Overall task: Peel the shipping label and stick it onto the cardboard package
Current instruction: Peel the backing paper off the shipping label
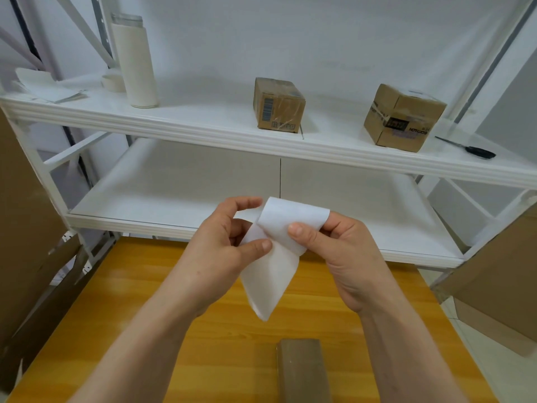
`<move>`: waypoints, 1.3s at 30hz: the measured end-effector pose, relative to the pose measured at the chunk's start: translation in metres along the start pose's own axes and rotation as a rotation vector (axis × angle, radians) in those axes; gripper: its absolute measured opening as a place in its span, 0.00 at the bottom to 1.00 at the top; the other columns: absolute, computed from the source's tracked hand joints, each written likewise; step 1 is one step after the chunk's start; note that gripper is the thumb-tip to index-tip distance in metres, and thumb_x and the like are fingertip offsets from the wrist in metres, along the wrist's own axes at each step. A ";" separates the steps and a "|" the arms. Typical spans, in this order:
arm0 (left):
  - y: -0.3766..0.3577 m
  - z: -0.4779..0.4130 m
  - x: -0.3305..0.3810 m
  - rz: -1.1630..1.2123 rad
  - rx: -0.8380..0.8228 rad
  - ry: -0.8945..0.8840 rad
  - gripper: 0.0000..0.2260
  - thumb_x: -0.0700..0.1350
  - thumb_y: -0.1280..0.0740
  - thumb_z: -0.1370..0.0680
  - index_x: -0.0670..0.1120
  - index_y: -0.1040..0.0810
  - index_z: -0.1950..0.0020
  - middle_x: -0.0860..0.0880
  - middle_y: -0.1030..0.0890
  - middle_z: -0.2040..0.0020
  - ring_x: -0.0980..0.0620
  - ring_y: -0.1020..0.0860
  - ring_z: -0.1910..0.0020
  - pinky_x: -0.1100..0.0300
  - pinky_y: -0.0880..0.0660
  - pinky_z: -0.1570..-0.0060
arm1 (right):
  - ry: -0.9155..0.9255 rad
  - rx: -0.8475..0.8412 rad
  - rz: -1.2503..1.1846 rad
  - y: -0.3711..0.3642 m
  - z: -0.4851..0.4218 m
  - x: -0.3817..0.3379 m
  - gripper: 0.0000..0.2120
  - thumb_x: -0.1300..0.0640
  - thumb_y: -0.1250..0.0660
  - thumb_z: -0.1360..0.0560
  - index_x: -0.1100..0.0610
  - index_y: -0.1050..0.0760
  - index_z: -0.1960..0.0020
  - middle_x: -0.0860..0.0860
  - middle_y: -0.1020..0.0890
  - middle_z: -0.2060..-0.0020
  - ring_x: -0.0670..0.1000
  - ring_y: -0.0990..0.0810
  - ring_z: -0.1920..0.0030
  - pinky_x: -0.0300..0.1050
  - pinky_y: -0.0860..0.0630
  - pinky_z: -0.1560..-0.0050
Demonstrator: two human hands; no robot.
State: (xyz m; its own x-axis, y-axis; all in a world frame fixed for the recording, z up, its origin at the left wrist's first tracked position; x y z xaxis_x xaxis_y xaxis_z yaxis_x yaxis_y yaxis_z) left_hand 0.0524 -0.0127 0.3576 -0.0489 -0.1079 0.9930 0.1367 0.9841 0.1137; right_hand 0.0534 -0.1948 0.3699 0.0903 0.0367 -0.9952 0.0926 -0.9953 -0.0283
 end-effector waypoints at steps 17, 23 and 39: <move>-0.007 0.003 -0.005 0.058 -0.005 0.031 0.23 0.41 0.26 0.25 0.58 0.26 0.34 0.48 0.14 0.49 0.49 0.15 0.50 0.53 0.21 0.49 | -0.052 0.039 -0.070 0.003 0.008 0.002 0.17 0.53 0.26 0.32 0.57 0.16 0.45 0.55 0.12 0.50 0.56 0.14 0.48 0.54 0.18 0.45; -0.007 0.001 -0.009 0.054 0.004 0.039 0.24 0.41 0.23 0.27 0.60 0.25 0.36 0.49 0.13 0.50 0.48 0.14 0.51 0.44 0.19 0.45 | -0.045 0.058 -0.055 0.003 0.009 0.002 0.19 0.51 0.26 0.32 0.58 0.16 0.44 0.55 0.12 0.49 0.57 0.14 0.46 0.55 0.18 0.44; -0.001 -0.001 -0.015 0.153 -0.023 0.125 0.15 0.36 0.26 0.26 0.48 0.18 0.42 0.47 0.12 0.50 0.44 0.15 0.50 0.52 0.22 0.53 | -0.047 0.092 -0.064 -0.001 0.005 0.002 0.16 0.52 0.27 0.31 0.57 0.16 0.46 0.56 0.12 0.50 0.59 0.14 0.47 0.52 0.17 0.50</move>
State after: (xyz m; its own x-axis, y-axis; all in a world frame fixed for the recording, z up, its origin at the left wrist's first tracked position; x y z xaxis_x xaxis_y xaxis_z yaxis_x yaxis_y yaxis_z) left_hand 0.0543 -0.0119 0.3424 0.0971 0.0248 0.9950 0.1560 0.9870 -0.0399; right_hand 0.0482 -0.1947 0.3673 0.0403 0.0988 -0.9943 0.0052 -0.9951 -0.0986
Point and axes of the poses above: each hand's wrist, its own z-axis away from the middle knuckle, its own y-axis out of the back of the hand, x = y × z, the point moved 4 cm from there along -z, towards the middle knuckle
